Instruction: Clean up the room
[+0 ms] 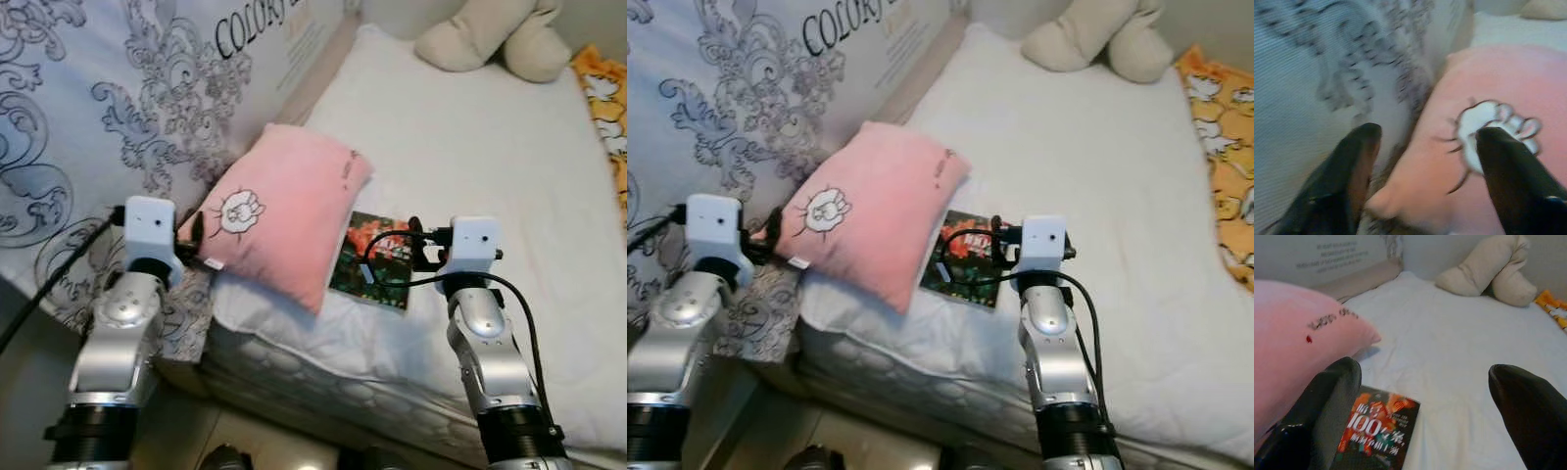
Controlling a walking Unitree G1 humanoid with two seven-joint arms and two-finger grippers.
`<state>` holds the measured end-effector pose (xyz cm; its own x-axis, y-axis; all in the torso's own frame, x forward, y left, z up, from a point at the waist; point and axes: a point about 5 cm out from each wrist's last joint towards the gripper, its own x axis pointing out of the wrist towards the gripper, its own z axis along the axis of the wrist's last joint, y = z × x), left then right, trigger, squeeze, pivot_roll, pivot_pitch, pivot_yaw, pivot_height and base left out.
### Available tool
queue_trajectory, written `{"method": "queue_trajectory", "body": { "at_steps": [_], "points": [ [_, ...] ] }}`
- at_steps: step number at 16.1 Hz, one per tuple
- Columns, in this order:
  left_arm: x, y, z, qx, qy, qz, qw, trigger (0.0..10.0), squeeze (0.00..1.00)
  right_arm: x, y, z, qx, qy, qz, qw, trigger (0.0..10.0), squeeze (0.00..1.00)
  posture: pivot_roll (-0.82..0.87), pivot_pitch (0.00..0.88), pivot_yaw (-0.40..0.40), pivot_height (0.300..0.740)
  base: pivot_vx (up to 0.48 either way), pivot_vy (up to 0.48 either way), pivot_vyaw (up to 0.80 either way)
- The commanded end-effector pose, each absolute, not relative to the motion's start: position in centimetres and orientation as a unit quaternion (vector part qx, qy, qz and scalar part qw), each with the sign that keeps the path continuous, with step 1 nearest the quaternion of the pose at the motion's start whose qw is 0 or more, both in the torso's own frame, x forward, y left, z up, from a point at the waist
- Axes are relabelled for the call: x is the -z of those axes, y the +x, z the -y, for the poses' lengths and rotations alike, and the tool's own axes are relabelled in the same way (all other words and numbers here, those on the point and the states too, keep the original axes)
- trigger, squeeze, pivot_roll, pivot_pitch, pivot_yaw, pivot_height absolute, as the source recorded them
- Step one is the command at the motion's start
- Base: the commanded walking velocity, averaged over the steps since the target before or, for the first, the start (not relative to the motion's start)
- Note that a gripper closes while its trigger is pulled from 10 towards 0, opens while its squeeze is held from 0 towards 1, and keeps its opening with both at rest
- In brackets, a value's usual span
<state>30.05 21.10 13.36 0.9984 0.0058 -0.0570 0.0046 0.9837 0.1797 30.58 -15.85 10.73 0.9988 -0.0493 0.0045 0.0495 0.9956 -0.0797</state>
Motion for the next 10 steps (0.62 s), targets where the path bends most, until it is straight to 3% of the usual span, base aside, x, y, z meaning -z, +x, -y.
{"method": "queue_trajectory", "body": {
  "at_steps": [1, 10],
  "points": [
    [-13.5, 30.3, -20.3, 0.017, 0.086, -0.015, 0.996, 10.0, 1.0, -10.8, 30.8, 15.9, 0.025, -0.04, 0.005, 0.999, 10.0, 1.0, -0.02, 0.025, -0.03, 0.736, 0.0, -0.439, 0.0],
    [-13.4, 30.6, -19.5, 0.033, 0.063, 0.008, 0.997, 10.0, 1.0, -10.7, 31.2, 14.9, -0.002, -0.039, 0.014, 0.999, 10.0, 1.0, -0.04, 0.018, -0.032, 0.736, 0.0, -0.438, 0.0]
  ]
}}
